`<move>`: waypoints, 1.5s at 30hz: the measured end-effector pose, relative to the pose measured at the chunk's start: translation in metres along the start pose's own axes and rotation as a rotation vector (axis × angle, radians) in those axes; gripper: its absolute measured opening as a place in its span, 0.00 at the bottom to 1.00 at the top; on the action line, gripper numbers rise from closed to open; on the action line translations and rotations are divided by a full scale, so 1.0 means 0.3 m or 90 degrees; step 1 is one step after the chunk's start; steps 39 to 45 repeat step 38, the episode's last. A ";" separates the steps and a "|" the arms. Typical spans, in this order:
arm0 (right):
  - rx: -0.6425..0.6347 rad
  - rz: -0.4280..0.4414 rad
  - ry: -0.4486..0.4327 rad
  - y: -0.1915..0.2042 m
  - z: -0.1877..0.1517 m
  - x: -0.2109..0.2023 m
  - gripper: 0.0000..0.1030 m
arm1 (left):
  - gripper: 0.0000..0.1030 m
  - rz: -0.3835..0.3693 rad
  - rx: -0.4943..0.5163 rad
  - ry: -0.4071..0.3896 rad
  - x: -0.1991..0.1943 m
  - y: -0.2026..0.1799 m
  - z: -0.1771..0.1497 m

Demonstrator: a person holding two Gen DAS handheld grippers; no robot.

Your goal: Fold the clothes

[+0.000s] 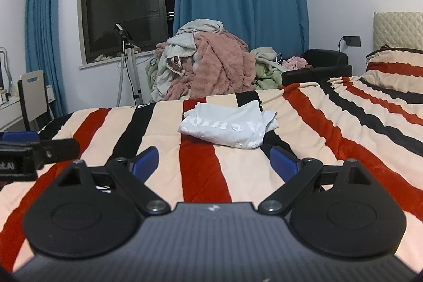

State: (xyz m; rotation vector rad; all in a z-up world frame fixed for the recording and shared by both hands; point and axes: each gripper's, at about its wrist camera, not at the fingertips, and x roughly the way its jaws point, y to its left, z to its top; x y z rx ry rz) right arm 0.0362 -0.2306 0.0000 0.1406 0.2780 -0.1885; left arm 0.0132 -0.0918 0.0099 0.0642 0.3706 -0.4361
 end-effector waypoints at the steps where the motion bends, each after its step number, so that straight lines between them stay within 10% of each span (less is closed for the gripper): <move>1: 0.001 0.000 -0.002 -0.002 0.000 -0.002 0.90 | 1.00 0.001 -0.002 0.000 0.001 0.001 -0.001; 45: 0.006 -0.005 0.029 -0.003 -0.010 0.019 0.90 | 1.00 0.007 -0.034 0.020 0.022 -0.007 -0.029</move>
